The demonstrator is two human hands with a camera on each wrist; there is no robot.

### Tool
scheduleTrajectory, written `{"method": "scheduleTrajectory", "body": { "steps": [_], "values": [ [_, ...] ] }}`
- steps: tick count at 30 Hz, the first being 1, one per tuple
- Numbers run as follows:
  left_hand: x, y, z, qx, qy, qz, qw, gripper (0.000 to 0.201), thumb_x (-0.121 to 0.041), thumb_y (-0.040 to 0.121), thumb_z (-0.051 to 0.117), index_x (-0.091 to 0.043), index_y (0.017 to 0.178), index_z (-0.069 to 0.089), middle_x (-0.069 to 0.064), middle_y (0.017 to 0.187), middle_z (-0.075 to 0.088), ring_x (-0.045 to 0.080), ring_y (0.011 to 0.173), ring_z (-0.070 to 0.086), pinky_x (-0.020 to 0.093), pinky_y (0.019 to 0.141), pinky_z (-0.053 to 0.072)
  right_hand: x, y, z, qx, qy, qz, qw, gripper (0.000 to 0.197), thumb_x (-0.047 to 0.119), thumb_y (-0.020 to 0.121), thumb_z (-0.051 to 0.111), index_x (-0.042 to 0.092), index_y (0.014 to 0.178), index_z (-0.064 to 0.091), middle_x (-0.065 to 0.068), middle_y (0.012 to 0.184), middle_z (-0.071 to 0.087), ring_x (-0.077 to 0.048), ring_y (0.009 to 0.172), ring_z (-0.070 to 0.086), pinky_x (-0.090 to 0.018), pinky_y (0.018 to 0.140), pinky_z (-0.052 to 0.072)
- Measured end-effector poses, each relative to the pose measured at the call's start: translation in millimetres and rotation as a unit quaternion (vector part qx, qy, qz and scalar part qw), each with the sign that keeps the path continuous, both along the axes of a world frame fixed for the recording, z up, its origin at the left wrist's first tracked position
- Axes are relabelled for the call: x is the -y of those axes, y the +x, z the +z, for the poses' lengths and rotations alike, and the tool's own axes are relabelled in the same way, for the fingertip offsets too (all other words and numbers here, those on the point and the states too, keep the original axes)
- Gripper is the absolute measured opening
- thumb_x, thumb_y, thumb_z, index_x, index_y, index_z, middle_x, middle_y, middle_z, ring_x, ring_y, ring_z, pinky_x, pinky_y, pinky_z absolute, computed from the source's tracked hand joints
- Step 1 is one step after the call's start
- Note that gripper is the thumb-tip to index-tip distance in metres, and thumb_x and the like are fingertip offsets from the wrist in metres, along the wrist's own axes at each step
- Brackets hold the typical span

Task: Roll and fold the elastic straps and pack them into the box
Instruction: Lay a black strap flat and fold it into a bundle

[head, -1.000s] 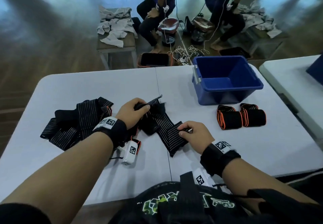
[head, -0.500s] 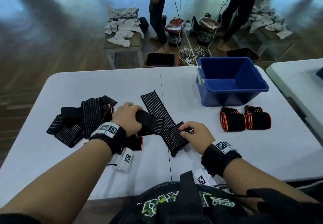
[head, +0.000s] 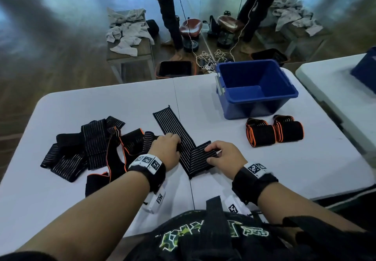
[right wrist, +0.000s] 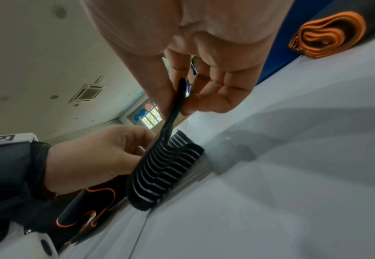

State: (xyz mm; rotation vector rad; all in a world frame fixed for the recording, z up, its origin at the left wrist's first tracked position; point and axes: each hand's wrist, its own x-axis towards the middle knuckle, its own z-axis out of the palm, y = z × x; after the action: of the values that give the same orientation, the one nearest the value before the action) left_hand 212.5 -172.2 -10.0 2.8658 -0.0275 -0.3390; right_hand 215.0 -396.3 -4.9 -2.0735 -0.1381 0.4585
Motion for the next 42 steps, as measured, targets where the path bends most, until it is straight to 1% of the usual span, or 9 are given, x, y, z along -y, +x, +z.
{"method": "scheduleTrajectory", "body": {
  "steps": [4,9,14,17,23,28,33,38,42],
  "values": [
    [-4,-3,4,0.022,-0.111,0.067,0.991,0.024,-0.012,0.084,0.053,-0.026,0.103,0.050,-0.001,0.084,0.066,0.022,0.078,0.064,0.036,0.076,0.052,3,1,5,0.026,-0.009,0.021,0.999,0.035,-0.002,0.078,0.068,0.032,0.084,0.065,0.008,0.095,0.071,-0.012,0.090,0.068,-0.038,0.086,0.057],
    [-6,-12,19,0.070,-0.240,0.178,0.952,0.014,-0.021,0.081,0.079,-0.027,0.079,0.066,-0.006,0.078,0.070,0.009,0.075,0.065,0.019,0.069,0.051,-3,11,29,0.068,0.005,0.043,0.997,0.033,0.004,0.080,0.070,0.030,0.089,0.053,0.009,0.089,0.067,-0.007,0.081,0.063,-0.025,0.077,0.053],
    [-6,-22,35,0.090,-0.262,0.196,0.941,0.006,-0.020,0.084,0.078,-0.026,0.085,0.075,-0.010,0.080,0.072,0.000,0.073,0.066,0.012,0.070,0.053,-14,24,50,0.105,0.008,0.079,0.991,0.031,0.011,0.083,0.072,0.034,0.093,0.054,0.011,0.095,0.069,-0.004,0.090,0.064,-0.022,0.082,0.052],
    [-8,-29,43,0.113,-0.266,0.202,0.936,0.021,-0.009,0.088,0.069,-0.030,0.091,0.075,-0.012,0.081,0.072,-0.003,0.071,0.065,0.008,0.069,0.049,-17,28,60,0.129,-0.027,0.139,0.981,0.027,0.011,0.085,0.069,0.034,0.096,0.060,0.014,0.093,0.067,-0.005,0.087,0.063,-0.022,0.081,0.049],
    [0,-42,74,0.165,-0.317,0.224,0.907,0.019,-0.006,0.087,0.071,-0.023,0.093,0.077,-0.012,0.074,0.070,-0.007,0.061,0.060,0.007,0.066,0.045,-24,30,77,0.151,-0.069,0.255,0.953,0.034,0.013,0.083,0.071,0.035,0.102,0.054,0.012,0.091,0.066,-0.009,0.083,0.061,-0.025,0.077,0.047],
    [12,-51,95,0.151,-0.391,0.219,0.881,0.032,0.002,0.084,0.063,-0.027,0.088,0.076,-0.006,0.083,0.077,0.006,0.078,0.071,0.027,0.081,0.059,-27,30,90,0.197,0.006,0.227,0.954,0.024,0.014,0.079,0.076,0.031,0.096,0.076,0.007,0.092,0.067,-0.010,0.091,0.062,-0.024,0.087,0.046],
    [25,-59,110,0.151,-0.460,0.240,0.841,0.039,-0.006,0.068,0.049,-0.015,0.090,0.080,0.005,0.090,0.079,0.026,0.092,0.074,0.044,0.090,0.059,-23,29,101,0.172,0.044,0.159,0.971,0.032,0.015,0.069,0.085,0.034,0.080,0.062,0.013,0.076,0.066,0.001,0.070,0.059,-0.019,0.072,0.050],
    [36,-64,117,0.170,-0.490,0.249,0.818,0.037,-0.007,0.070,0.050,-0.013,0.091,0.080,0.009,0.090,0.078,0.033,0.093,0.073,0.044,0.087,0.060,-21,28,106,0.194,0.053,0.128,0.971,0.030,0.020,0.068,0.086,0.026,0.080,0.060,0.008,0.074,0.065,-0.007,0.067,0.057,-0.023,0.065,0.046],
    [42,-66,120,0.189,-0.480,0.240,0.822,0.019,-0.011,0.082,0.067,-0.017,0.093,0.080,0.005,0.089,0.079,0.027,0.091,0.074,0.040,0.085,0.060,-20,25,107,0.210,0.062,0.106,0.970,0.030,0.021,0.068,0.086,0.024,0.080,0.059,0.006,0.074,0.061,-0.012,0.069,0.056,-0.026,0.064,0.047]
  ]
}}
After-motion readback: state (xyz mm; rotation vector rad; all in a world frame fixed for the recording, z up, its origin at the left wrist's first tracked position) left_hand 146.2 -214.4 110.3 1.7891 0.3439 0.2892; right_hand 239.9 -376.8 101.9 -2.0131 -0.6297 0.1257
